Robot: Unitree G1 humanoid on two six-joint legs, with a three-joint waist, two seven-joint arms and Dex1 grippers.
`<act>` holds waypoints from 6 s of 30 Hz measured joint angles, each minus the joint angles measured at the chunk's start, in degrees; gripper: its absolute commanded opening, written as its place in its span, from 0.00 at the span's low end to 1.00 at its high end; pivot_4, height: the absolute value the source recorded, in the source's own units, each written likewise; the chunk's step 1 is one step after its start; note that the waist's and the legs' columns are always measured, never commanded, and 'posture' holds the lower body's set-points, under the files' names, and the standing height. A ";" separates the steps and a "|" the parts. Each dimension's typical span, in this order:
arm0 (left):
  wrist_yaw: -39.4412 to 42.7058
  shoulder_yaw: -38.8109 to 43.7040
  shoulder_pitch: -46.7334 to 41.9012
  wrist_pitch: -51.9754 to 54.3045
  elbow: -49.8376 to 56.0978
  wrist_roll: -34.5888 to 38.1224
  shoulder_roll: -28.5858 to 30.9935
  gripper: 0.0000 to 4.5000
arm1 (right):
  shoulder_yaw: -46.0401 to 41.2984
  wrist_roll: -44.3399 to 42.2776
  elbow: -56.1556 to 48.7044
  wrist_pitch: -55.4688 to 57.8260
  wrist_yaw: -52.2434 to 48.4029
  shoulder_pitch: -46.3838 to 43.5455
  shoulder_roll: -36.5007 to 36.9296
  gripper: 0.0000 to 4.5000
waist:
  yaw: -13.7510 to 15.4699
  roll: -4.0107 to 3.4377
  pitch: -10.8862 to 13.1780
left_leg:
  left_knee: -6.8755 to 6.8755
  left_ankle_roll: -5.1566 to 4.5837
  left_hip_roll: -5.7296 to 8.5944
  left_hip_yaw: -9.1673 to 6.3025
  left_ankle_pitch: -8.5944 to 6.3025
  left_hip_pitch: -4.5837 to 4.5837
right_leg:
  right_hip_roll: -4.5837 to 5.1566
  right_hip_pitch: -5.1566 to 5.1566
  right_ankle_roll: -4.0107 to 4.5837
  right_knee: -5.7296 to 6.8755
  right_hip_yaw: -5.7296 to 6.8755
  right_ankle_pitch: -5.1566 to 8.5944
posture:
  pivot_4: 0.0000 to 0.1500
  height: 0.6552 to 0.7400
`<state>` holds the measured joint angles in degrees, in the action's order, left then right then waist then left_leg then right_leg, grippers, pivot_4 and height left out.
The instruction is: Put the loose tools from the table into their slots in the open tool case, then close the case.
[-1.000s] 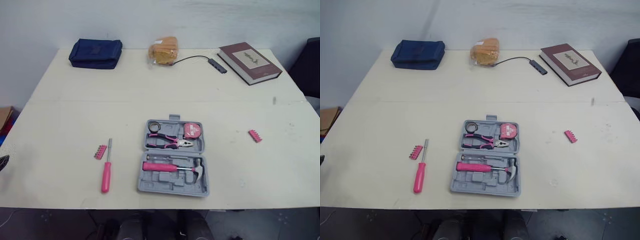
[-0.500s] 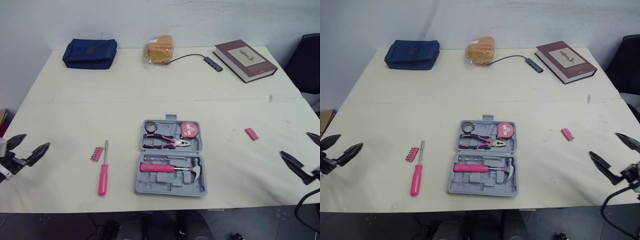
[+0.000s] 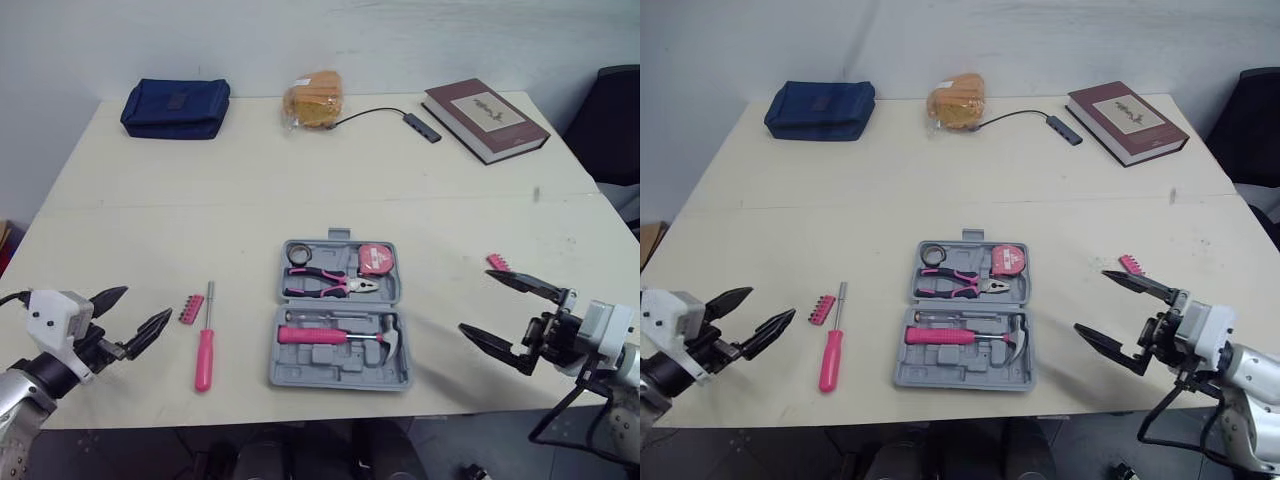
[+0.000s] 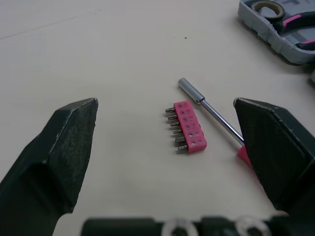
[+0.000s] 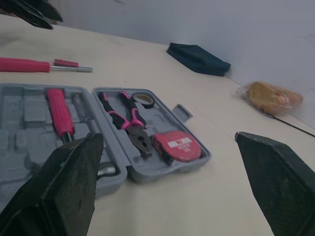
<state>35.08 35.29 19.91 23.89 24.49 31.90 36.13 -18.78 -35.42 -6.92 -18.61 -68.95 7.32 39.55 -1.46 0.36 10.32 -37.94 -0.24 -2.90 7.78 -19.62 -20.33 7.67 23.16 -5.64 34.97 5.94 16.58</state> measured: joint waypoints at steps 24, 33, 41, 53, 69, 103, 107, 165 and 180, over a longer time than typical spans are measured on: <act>-6.18 -13.59 -6.35 -0.13 -8.44 -10.43 -4.80 0.99 | 2.66 0.89 -4.38 1.21 0.27 -2.02 -2.18 1.00 | 0.34 0.01 -0.02 | -0.07 -0.35 0.01 0.05 0.12 -0.12 | 0.00 0.20 0.04 0.14 0.01 0.01 | 1.00 1.00; -6.28 -15.39 -9.43 -0.87 -11.10 -11.51 -5.76 0.93 | 2.66 1.52 -3.81 -0.16 0.27 -1.76 -2.33 1.00 | 1.62 -0.11 -0.10 | -0.10 -0.39 0.06 0.06 0.14 -0.07 | 0.00 0.20 0.05 0.27 -0.01 0.01 | 1.00 1.00; -5.22 -16.66 -11.22 -4.08 -14.99 -12.12 -6.74 0.21 | 2.56 1.53 -4.52 -0.07 1.10 0.93 -2.33 1.00 | 2.42 -0.31 -0.21 | -0.11 -0.46 0.11 0.12 0.16 -0.04 | 0.00 0.20 0.04 0.31 -0.05 0.01 | 1.00 1.00; 0.93 -17.24 -10.82 -7.55 -17.88 -10.67 -5.43 0.25 | 2.56 1.58 -5.50 -0.25 1.67 2.02 -2.41 1.00 | 2.75 -0.58 -0.39 | -0.11 -0.51 0.09 0.17 0.11 0.01 | -0.01 0.19 0.04 0.30 -0.09 0.01 | 1.00 1.00; 24.48 -18.51 -19.74 -19.43 -36.77 -11.41 10.13 0.99 | 2.86 2.46 -3.51 -2.75 0.33 2.09 -4.56 1.00 | 1.47 -0.22 -0.18 | -0.11 -0.33 -0.13 0.21 0.07 -0.08 | -0.13 0.37 0.27 0.40 0.00 0.14 | 1.00 1.00; 26.14 -21.84 -24.26 -23.06 -40.26 -13.22 8.16 0.14 | 2.93 4.07 -11.60 2.79 7.89 3.17 -4.02 1.00 | 1.24 -0.21 -0.18 | -0.11 -0.41 -0.17 0.52 -0.01 0.08 | -0.04 0.40 0.19 0.50 -0.01 0.10 | 1.00 1.00; 24.55 -19.41 -22.13 -22.54 -37.74 -11.92 7.81 0.14 | 2.91 4.09 -11.74 3.73 8.20 2.90 -3.65 1.00 | 1.22 -0.09 -0.11 | -0.11 -0.40 -0.18 0.52 -0.01 0.04 | -0.05 0.42 0.20 0.48 0.00 0.10 | 1.00 1.00; 14.25 -18.12 -17.13 -20.85 -32.56 -11.75 0.84 0.16 | 4.64 5.25 -9.43 3.51 8.01 0.41 -4.08 1.00 | 1.44 -0.19 -0.18 | -0.13 -0.38 -0.21 0.54 -0.05 0.10 | -0.03 0.38 0.25 0.48 0.00 0.12 | 1.00 1.00; 28.32 -25.09 -29.29 -7.80 -7.15 -2.57 15.91 0.16 | 4.76 4.62 -7.57 2.32 4.40 0.45 -3.93 1.00 | 1.38 0.16 0.07 | -0.10 -0.14 -0.05 0.58 0.08 -0.03 | -0.20 0.42 0.18 0.36 0.01 0.09 | 1.00 1.00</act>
<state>63.41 10.20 -9.39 16.09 17.34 29.33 52.04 -14.03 -30.79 -14.49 -16.29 -64.55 7.77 35.62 -0.08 0.52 10.40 -38.04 -0.37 -2.95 8.36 -19.54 -20.36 7.47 23.57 -5.46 35.33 5.95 16.67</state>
